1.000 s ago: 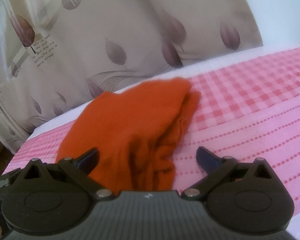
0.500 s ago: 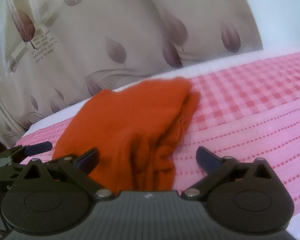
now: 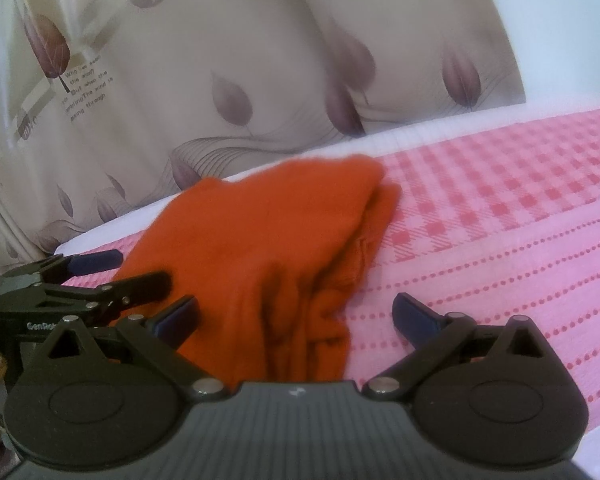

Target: Fold small clothes

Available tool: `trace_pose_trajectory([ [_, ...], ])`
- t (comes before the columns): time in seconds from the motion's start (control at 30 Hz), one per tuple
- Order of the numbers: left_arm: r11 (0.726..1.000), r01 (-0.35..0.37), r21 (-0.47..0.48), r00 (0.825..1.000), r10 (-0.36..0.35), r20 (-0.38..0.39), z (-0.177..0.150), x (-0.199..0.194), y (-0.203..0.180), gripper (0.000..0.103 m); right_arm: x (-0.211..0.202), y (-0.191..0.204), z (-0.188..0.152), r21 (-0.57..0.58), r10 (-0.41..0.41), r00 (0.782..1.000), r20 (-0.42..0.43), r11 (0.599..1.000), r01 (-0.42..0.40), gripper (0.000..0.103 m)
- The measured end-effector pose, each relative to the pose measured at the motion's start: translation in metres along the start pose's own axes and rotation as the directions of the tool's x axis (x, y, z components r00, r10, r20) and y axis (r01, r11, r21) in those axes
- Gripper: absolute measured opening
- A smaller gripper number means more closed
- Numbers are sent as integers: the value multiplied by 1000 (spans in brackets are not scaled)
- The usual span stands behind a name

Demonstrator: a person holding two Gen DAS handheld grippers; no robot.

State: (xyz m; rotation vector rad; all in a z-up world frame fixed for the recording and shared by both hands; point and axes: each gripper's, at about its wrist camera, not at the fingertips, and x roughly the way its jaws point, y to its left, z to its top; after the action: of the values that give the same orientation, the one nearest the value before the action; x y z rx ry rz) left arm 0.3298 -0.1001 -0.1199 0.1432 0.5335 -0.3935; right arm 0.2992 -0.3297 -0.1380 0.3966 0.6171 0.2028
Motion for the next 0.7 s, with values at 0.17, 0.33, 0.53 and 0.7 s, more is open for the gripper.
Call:
trace_pose_trajectory([
  [0.17,977,149,-156,987,-157,-41,0,12,24,103,0,0,0,-4,0,1000,-2,1000,0,103],
  [0.33,880,323,-348,933,-359,-43,-2,31,52,103,1,0,0,-6,-2,1000,-3,1000,2,103],
  [0.53,749,436,-499,873,-486,34,-3,52,81,96,1,-1,3,19,-25,1000,-4,1000,25,103],
  [0.7,740,414,-530,880,-475,23,-3,58,85,62,-3,-18,8,119,41,999,-3,992,-40,103],
])
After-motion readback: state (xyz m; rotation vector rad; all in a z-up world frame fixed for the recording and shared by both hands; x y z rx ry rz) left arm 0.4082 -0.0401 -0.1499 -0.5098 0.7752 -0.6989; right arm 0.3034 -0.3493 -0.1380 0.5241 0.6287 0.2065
